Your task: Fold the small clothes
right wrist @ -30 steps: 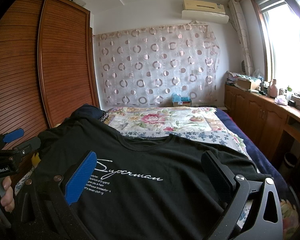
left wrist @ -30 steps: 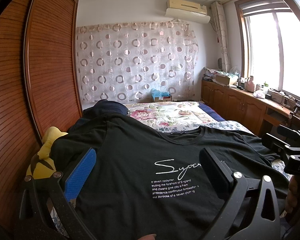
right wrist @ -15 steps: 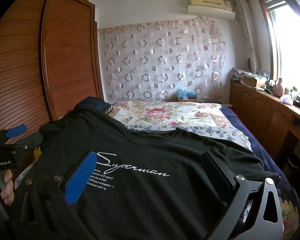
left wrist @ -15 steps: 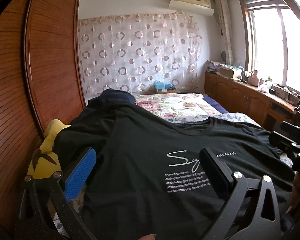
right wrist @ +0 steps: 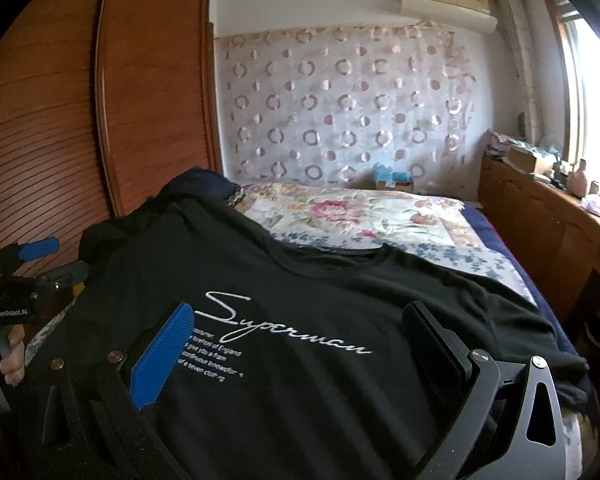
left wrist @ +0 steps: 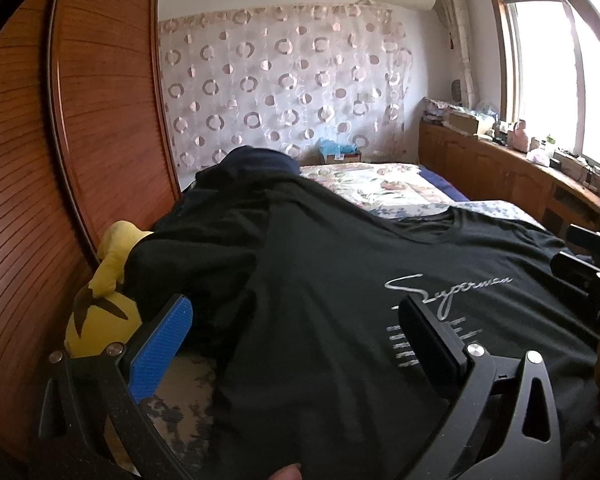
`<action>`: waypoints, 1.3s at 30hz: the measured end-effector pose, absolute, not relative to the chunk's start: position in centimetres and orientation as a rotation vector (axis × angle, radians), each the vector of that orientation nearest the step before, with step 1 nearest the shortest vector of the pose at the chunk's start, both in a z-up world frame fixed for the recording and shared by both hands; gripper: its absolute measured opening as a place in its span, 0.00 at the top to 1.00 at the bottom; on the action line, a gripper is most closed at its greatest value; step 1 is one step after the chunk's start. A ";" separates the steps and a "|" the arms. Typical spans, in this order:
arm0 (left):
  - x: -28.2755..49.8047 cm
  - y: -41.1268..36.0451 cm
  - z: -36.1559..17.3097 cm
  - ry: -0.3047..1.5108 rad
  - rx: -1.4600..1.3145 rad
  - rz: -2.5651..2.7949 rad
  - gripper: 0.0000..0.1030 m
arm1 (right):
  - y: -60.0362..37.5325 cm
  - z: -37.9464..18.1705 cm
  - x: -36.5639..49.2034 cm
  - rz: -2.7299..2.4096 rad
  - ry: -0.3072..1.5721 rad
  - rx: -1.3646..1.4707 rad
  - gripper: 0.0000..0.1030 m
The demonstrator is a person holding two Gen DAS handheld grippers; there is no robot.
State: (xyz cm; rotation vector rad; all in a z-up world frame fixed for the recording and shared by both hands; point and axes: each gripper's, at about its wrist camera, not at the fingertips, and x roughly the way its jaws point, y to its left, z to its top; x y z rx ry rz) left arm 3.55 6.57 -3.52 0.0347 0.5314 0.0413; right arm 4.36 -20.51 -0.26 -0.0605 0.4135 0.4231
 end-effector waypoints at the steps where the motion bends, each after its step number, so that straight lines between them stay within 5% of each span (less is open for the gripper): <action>1: 3.7 7.0 -3.6 0.536 0.038 0.045 0.00 | -20.4 -0.3 4.6 0.436 0.419 -0.064 0.00; 5: 4.1 9.3 -4.2 0.548 0.027 0.055 0.05 | -20.3 0.1 5.5 0.471 0.437 -0.080 0.00; 13: 5.2 14.9 -5.3 0.590 -0.042 0.117 0.36 | -21.2 0.0 6.4 0.525 0.457 -0.091 0.00; 27: 9.0 17.0 -6.6 0.656 0.003 0.138 0.52 | -20.5 0.2 7.6 0.572 0.493 -0.137 0.00; 34: 9.1 17.6 -6.8 0.659 -0.023 0.123 0.87 | -19.5 1.3 8.9 0.580 0.500 -0.174 0.00; 39: 8.3 16.9 -5.9 0.619 -0.004 0.117 0.92 | -18.8 1.8 9.1 0.585 0.484 -0.171 0.00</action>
